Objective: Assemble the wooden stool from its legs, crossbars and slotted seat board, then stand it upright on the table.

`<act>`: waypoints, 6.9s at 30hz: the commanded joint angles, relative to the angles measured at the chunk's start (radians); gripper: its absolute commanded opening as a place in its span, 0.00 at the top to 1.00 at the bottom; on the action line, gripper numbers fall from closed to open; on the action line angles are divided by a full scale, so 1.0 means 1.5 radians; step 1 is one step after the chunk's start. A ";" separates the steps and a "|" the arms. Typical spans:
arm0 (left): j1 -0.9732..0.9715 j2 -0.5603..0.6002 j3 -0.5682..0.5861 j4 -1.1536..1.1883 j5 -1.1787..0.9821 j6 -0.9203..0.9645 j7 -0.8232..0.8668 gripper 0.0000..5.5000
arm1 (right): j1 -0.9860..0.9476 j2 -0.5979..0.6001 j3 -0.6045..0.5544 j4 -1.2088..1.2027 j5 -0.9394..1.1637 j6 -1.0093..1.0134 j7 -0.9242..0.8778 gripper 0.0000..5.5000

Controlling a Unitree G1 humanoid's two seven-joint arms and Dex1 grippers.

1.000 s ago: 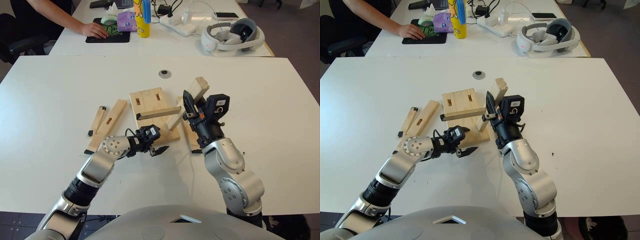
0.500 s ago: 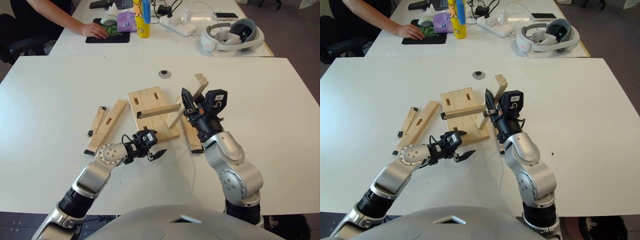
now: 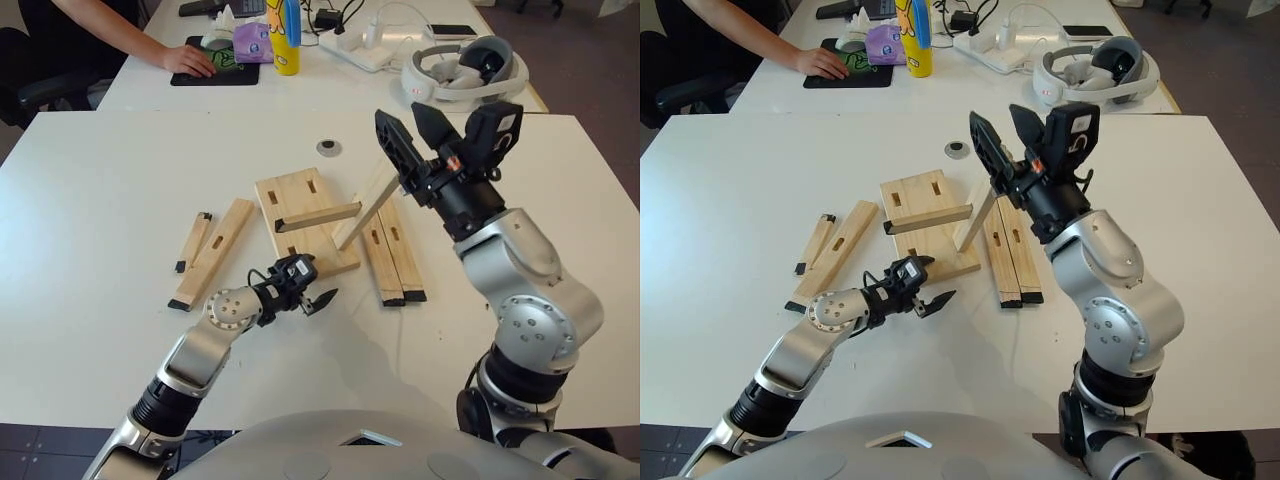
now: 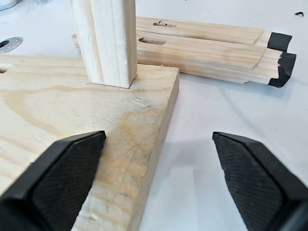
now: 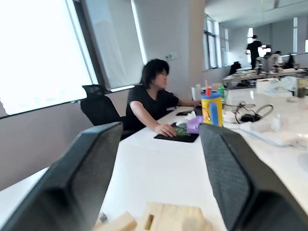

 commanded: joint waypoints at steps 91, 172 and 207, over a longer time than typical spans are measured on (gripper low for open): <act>-0.029 -0.003 0.005 0.046 0.002 0.057 -0.004 0.25 | 0.258 -0.051 -0.024 0.027 -0.049 0.342 0.020 0.43; -0.068 0.058 0.059 -0.057 -0.104 0.062 -0.120 0.25 | -0.051 0.050 -0.183 0.209 -0.178 0.129 0.035 0.62; -0.068 0.070 0.024 -0.041 -0.102 0.068 -0.110 0.25 | 0.288 0.003 0.127 0.104 -0.268 0.105 0.016 0.65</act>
